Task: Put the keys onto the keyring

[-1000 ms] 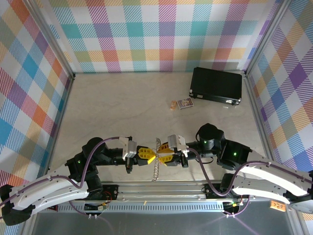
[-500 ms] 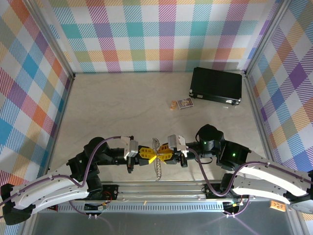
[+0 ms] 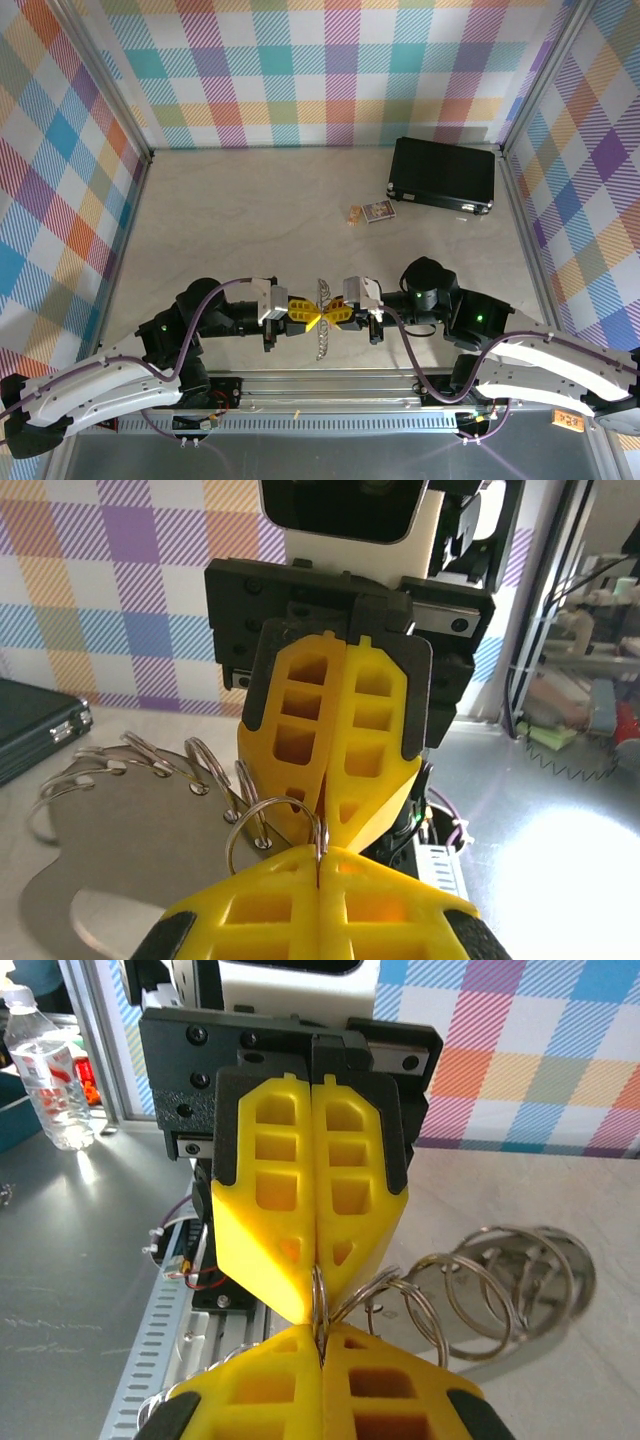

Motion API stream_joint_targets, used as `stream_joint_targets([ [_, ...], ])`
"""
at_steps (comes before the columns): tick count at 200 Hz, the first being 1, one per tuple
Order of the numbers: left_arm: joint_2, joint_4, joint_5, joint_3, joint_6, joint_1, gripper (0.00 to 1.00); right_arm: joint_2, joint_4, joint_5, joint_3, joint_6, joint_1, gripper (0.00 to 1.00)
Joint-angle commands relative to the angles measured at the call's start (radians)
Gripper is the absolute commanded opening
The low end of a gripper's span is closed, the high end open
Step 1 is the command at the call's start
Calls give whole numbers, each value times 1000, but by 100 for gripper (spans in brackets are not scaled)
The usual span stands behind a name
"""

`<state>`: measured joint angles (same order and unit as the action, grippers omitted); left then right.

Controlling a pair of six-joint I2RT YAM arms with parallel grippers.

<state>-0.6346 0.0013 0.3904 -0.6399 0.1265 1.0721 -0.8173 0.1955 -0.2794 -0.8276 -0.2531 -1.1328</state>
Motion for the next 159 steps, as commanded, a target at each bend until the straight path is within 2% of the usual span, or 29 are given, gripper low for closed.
stream_joint_targets([
  [1, 1, -128, -49, -57, 43, 2, 9, -4, 28, 16, -39, -44, -2, 0],
  [57, -5, -148, -36, -79, 47, 2, 17, -45, 52, 14, -63, -43, -4, 0],
  [100, -37, -191, -10, -115, 67, 2, 17, -60, 76, 32, -77, -35, -4, 0],
  [131, -37, -236, -37, -139, 84, 2, 22, -62, 83, 42, -79, -32, -4, 0],
  [159, -40, -314, -50, -169, 105, 2, 21, -64, 88, 43, -85, -34, -4, 0],
])
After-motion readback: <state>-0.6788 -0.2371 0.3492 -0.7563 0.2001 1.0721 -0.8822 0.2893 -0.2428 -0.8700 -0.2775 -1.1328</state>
